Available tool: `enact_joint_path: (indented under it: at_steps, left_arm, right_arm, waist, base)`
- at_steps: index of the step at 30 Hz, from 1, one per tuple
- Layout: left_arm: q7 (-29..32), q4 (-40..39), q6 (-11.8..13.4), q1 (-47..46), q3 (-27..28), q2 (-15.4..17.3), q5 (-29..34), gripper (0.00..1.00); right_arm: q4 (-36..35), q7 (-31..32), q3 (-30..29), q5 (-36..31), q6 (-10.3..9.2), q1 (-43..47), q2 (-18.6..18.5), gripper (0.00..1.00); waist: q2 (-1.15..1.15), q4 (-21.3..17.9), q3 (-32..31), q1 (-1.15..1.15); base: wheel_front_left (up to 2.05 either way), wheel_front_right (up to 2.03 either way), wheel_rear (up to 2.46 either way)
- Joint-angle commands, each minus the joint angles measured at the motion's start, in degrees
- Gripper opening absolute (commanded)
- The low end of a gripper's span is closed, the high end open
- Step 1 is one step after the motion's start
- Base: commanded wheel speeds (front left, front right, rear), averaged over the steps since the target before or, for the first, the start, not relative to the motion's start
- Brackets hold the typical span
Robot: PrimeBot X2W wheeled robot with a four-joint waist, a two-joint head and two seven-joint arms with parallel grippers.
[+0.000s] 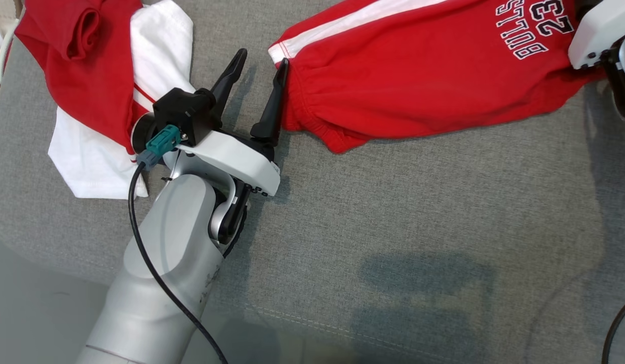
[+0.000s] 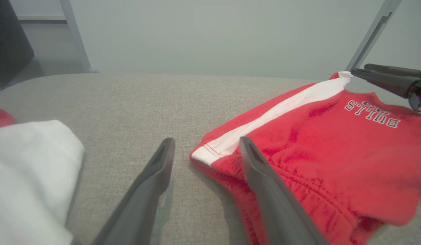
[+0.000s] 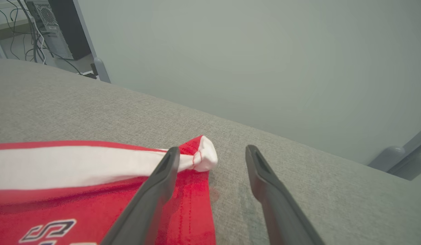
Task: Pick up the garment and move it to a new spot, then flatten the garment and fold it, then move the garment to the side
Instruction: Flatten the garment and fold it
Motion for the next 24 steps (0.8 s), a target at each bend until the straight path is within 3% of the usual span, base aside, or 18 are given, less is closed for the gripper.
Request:
enact_joint_path:
  at_steps: [1, 15, 24]
  left_arm:
    - [-0.5, -1.61, 0.56, 0.36, 1.86, 1.8, 0.81, 1.0]
    - [-0.5, -1.05, 0.73, 9.14, 4.88, 1.8, 3.89, 1.0]
    - [-0.5, -2.57, 0.59, 14.78, 4.69, 1.8, 5.22, 1.0]
  right_arm:
    - [-1.86, -0.51, -0.42, 0.45, -0.01, 0.94, 0.27, 1.0]
    - [-14.16, -0.51, -4.99, 3.87, -0.01, 16.44, -0.37, 1.0]
    - [-14.46, -0.51, -5.56, 11.84, -0.01, 24.15, 1.08, 1.0]
  waist:
    - [0.0, -0.5, -0.86, 0.0]
    - [0.0, -4.44, -10.52, 0.0]
    - [0.0, -3.96, -13.73, 0.0]
  base:
    - [0.0, 0.0, 0.0]
    - [0.0, 0.0, 0.0]
    - [0.0, 0.0, 0.0]
